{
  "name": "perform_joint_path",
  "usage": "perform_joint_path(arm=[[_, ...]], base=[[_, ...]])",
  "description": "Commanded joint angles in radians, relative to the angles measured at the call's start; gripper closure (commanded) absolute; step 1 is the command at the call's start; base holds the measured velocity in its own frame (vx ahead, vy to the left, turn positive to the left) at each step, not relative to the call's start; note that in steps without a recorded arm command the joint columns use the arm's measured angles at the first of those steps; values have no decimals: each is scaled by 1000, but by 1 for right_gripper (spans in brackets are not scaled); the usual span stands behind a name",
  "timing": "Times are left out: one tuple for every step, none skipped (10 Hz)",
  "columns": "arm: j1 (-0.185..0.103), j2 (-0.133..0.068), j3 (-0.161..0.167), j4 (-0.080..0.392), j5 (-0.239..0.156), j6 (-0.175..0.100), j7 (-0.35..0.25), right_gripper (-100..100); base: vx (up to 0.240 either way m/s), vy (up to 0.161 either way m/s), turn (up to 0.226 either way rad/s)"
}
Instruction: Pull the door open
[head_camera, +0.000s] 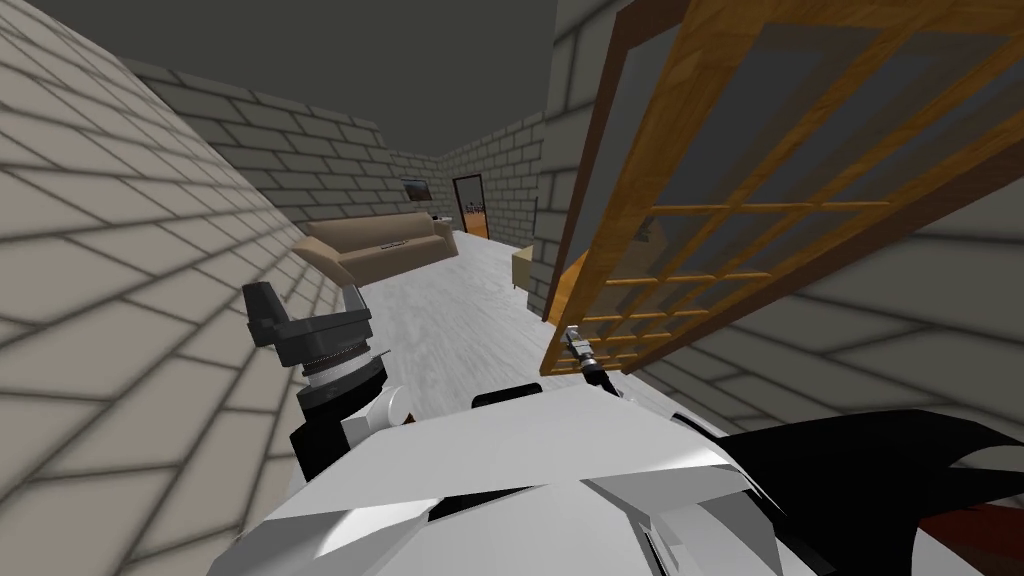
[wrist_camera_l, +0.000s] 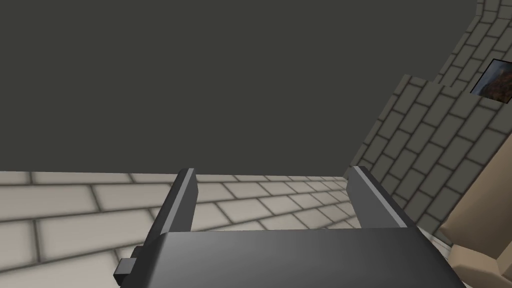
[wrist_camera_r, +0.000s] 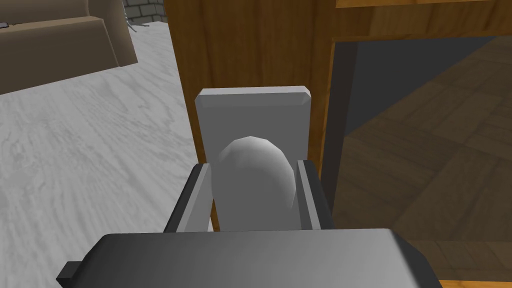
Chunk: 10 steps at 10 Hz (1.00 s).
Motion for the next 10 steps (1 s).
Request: perform_joint_path(arm=[[20, -17, 21, -9, 13, -24, -21, 100], [28, -27, 33, -10, 20, -39, -35, 100], [35, -37, 44, -10, 27, -52, -47, 100], [41, -45, 54, -11, 33, -64, -57, 100], [47, -53, 63, -11, 39, -75, -67, 100], [45, -47, 59, -15, 36, -62, -59, 100], [52, -53, 69, -6, 42, -79, -70, 100], [55, -57, 74, -2, 44, -90, -76, 100], [58, -62, 79, 3, 47, -102, -83, 100], [62, -67, 85, 9, 51, -116, -90, 100]], base=[[-206, -63, 81], [-218, -83, 91], [-218, -46, 95], [-189, -43, 62], [-201, -45, 58], [-94, -16, 18], [-122, -37, 143], [-181, -53, 145], [-189, -45, 119], [-207, -64, 140]])
